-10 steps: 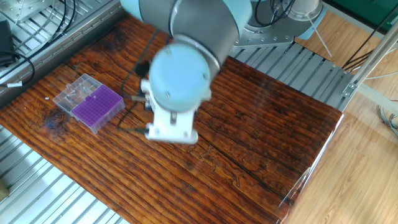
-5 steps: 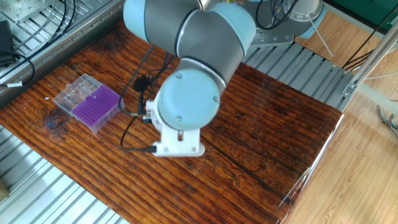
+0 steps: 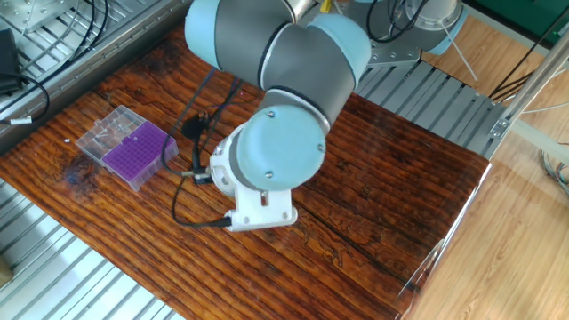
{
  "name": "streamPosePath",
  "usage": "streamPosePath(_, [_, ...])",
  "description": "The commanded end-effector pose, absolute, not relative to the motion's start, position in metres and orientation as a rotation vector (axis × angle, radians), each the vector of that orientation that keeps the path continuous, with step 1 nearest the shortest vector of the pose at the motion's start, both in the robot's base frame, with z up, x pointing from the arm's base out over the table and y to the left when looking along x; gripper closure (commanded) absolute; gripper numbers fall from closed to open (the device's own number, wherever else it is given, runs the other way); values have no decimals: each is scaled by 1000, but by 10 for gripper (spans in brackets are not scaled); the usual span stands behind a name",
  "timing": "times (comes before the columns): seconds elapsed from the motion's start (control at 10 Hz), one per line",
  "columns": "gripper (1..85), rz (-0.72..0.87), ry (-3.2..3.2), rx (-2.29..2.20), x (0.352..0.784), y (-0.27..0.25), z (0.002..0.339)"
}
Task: Insert a small pipette tip into the holder for small pipette tips
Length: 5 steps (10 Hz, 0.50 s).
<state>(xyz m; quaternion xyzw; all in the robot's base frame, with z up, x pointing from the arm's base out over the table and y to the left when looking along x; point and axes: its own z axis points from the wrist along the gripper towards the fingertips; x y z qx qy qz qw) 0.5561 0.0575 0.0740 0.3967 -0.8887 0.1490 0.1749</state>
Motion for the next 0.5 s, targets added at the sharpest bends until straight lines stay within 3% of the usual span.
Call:
streamPosePath(0.0, [770,399,-2469,1007,545,70,74])
streamPosePath(0.4, [743,433,-2398,913,550,93,68])
